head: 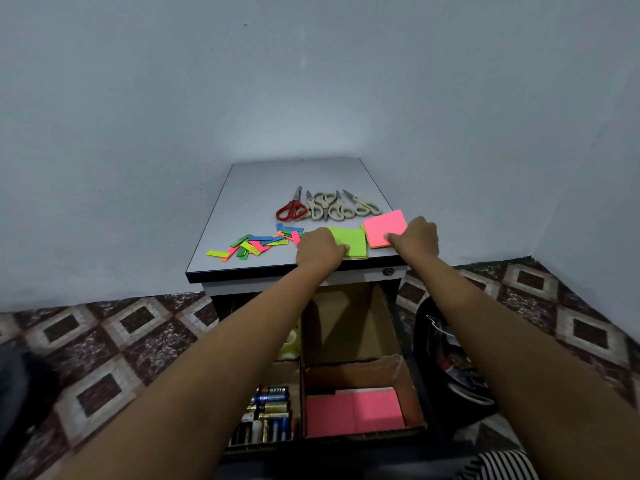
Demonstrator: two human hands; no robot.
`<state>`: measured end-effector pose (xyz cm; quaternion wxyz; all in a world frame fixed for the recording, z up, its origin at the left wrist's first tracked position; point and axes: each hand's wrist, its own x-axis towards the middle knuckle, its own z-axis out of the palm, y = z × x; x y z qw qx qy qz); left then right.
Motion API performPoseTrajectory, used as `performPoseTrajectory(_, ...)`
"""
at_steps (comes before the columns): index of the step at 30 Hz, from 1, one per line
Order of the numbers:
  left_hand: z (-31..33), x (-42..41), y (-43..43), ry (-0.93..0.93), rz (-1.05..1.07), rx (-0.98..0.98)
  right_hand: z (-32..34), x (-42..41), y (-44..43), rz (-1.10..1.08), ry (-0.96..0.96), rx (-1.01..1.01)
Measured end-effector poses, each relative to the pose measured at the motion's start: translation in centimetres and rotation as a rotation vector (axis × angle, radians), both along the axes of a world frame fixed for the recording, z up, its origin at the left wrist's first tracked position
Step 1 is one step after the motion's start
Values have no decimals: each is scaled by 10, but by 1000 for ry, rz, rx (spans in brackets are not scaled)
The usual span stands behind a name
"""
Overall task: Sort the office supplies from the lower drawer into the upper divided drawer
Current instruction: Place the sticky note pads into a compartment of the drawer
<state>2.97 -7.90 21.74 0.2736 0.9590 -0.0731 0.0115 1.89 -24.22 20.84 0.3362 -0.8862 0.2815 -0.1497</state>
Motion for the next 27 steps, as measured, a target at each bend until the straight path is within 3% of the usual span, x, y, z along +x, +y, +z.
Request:
performPoseTrajectory(6,6,4,-3,27,53,-260,8,-8,4,62,-269,139)
performPoseTrajectory(12,19,4,7,299,137,-885,13,-23,3,3,-387,490)
performPoseTrajectory(16,24,-27,26,420,82,-1164,5,-54,5,50,-415,774)
performPoseTrajectory(21,-8,-77,60,569,62,-1233,-18,-105,18,169,-347,979)
performPoseTrajectory(27,-70,-127,93,605,183,-1220,-54,-158,44,285,-58,820)
